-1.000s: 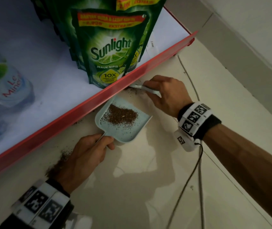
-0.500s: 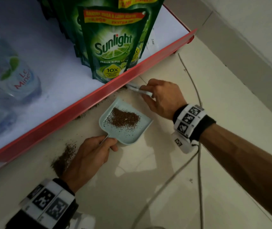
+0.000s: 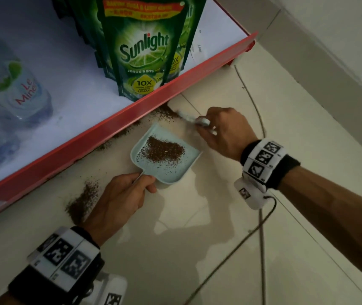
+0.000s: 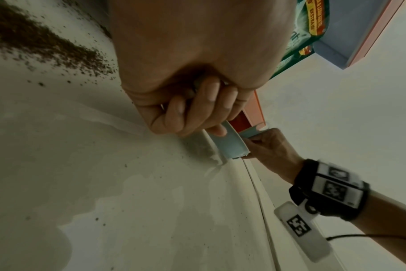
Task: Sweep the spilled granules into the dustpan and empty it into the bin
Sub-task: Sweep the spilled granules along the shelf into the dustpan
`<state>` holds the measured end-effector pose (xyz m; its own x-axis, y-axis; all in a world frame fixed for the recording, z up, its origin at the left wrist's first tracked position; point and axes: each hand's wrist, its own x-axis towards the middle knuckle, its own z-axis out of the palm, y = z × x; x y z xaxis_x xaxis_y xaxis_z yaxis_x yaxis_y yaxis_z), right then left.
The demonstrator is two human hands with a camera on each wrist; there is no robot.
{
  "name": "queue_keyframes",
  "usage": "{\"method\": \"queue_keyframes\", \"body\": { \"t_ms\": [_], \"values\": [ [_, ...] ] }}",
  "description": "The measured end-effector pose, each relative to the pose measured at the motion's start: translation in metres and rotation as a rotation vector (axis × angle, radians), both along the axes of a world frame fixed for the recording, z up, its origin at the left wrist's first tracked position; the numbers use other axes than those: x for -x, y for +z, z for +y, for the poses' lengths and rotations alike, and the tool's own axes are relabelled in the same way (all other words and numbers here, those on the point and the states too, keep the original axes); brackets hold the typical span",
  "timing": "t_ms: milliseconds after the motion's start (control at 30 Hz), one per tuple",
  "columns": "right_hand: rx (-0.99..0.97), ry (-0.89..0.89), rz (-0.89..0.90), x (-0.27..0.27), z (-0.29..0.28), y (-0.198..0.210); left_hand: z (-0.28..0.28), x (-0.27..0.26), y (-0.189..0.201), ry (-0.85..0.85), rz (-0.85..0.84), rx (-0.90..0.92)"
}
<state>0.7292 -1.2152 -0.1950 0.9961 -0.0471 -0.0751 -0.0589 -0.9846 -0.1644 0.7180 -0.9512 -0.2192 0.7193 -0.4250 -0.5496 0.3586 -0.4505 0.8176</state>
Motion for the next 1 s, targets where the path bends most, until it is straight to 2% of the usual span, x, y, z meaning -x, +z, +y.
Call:
{"method": "queue_keyframes", "body": {
  "t_ms": [100,200,267,333,467,567,700,767,867,1000],
  "values": [
    [-0.075,-0.017,-0.119,-0.005,0.005,0.007,-0.002,0.000,0.000,0.005,0.004,-0.006],
    [0.103,-0.176,-0.168,-0.032,-0.025,0.010,-0.002,0.001,0.002,0.007,-0.004,-0.012],
    [0.216,-0.295,-0.128,-0.055,-0.053,0.005,-0.001,0.001,0.002,0.013,-0.008,-0.010],
    [0.235,-0.389,-0.053,-0.074,-0.073,-0.004,0.001,0.002,0.002,0.022,-0.004,-0.013],
    [0.162,-0.424,0.010,-0.095,-0.055,-0.020,0.008,0.004,0.002,0.043,0.015,-0.026],
    [0.056,-0.245,-0.006,-0.090,-0.016,-0.024,0.014,0.007,0.002,0.056,0.012,-0.036],
    [-0.122,0.218,-0.013,-0.065,0.023,-0.014,0.021,0.010,0.002,0.066,0.011,-0.042],
    [-0.168,0.341,-0.078,-0.052,0.029,-0.005,0.022,0.011,0.003,0.065,0.016,-0.038],
    [-0.139,0.237,-0.207,-0.047,0.015,0.002,0.022,0.014,0.003,0.066,0.011,-0.037],
    [0.129,-0.104,-0.125,-0.057,-0.012,0.001,0.021,0.017,0.006,0.031,-0.018,-0.043]
  ]
}}
